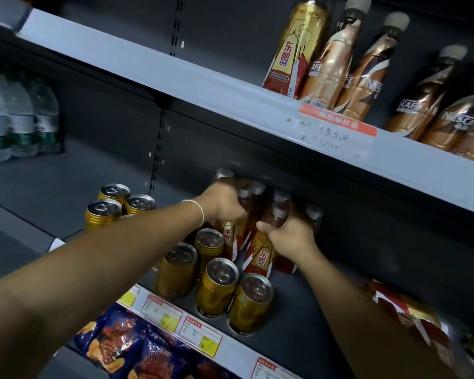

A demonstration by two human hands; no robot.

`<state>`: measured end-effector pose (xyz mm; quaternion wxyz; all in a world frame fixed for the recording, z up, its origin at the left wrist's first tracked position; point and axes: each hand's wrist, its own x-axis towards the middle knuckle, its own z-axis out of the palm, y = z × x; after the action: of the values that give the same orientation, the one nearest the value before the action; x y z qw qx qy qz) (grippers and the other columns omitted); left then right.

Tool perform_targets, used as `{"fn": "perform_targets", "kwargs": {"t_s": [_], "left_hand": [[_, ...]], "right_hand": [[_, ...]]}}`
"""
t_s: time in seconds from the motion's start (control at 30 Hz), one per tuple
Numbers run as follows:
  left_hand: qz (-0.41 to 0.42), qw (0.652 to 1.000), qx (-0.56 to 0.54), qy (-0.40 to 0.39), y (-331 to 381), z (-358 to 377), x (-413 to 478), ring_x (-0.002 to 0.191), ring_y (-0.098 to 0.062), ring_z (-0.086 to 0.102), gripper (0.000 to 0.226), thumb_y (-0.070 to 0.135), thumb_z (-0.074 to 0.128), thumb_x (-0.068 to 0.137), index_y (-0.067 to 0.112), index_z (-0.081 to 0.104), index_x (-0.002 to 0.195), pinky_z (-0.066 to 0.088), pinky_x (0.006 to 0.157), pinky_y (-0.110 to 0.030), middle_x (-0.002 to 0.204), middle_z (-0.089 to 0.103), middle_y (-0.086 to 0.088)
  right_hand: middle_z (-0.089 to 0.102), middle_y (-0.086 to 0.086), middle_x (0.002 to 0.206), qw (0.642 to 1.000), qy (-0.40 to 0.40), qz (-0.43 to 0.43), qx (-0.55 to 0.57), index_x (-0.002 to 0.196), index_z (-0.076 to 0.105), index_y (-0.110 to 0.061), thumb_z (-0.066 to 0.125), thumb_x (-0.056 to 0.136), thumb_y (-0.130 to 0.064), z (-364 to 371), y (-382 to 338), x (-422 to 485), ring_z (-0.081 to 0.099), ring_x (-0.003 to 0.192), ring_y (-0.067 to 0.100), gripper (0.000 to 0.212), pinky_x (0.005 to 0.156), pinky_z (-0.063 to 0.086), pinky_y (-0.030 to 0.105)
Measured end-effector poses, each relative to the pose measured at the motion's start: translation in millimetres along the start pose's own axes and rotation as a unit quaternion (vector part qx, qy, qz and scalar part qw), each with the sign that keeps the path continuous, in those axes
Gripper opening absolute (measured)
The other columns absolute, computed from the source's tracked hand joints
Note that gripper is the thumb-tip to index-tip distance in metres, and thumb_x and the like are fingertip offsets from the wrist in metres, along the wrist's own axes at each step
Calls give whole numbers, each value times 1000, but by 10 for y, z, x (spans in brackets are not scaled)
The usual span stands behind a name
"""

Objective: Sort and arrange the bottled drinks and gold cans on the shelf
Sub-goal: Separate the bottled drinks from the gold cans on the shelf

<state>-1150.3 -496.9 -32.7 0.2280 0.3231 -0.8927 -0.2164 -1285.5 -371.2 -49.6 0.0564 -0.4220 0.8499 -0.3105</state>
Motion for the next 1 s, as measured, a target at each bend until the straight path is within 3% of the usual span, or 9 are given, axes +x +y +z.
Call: {"fn": "perform_targets", "kwargs": {"t_s": [0.23,0.37,0.43,0.53,0.63,0.73,0.87,0.93,1.0], "left_hand": [[52,998,6,-21,-55,22,-70,101,-25,62,49,23,66,82,15,54,129,52,91,-39,109,66,-9],[56,998,0,-23,-67,42,-162,99,-25,62,49,22,67,83,12,51,128,53,89,-39,105,66,-9],[54,998,-20,-22,-99,69,-220,106,-26,59,53,24,71,83,15,46,129,51,93,-40,112,62,-9],[43,999,15,1,-131,104,-337,111,-33,54,61,25,68,84,16,35,134,47,89,-35,125,48,-15],[69,989,96,92,-109,99,-497,107,-36,53,62,21,65,81,14,35,134,48,76,-38,125,45,-17],[119,975,139,124,-29,38,-634,98,-33,57,41,18,61,80,11,50,119,49,71,-37,110,55,-14],[172,978,111,-25,111,-14,-790,84,-25,58,11,7,54,77,13,62,83,52,73,-39,87,61,-6],[164,976,126,-63,170,-37,-830,83,-25,59,18,5,52,76,9,67,86,52,73,-38,84,64,-6],[142,975,145,-89,240,-62,-871,82,-24,59,23,5,50,77,7,68,91,51,71,-36,84,65,-6]], "right_hand": [[56,-12,72,999,31,-6,-29,70,42,-33,76,78,-53,-11,-27,-108,51,65,3,40,53,37,21],[63,-5,80,995,42,-40,-80,74,41,-34,72,81,-56,4,-35,-177,59,73,13,38,70,52,33],[68,0,98,995,56,-55,-61,97,53,-32,71,84,-53,-8,-8,-206,63,88,20,30,78,51,33],[65,12,117,994,89,-42,-37,136,45,-7,69,86,-48,-33,50,-265,62,106,30,69,91,51,38],[61,16,114,988,150,-43,-18,129,50,-5,70,87,-39,-30,77,-390,59,106,32,57,92,51,47],[57,6,99,979,172,-105,-8,110,61,-8,70,87,-28,-28,53,-530,57,91,22,32,84,51,40],[58,-1,97,976,10,-216,-17,101,70,-16,61,94,-16,-60,36,-614,54,74,4,12,69,40,6],[61,0,114,968,-125,-209,-54,119,67,-16,54,99,-24,-73,68,-655,59,96,10,25,75,37,-2],[53,0,139,951,-216,-190,-109,137,55,-19,52,99,-39,-72,133,-710,51,123,15,43,98,38,10]]}}
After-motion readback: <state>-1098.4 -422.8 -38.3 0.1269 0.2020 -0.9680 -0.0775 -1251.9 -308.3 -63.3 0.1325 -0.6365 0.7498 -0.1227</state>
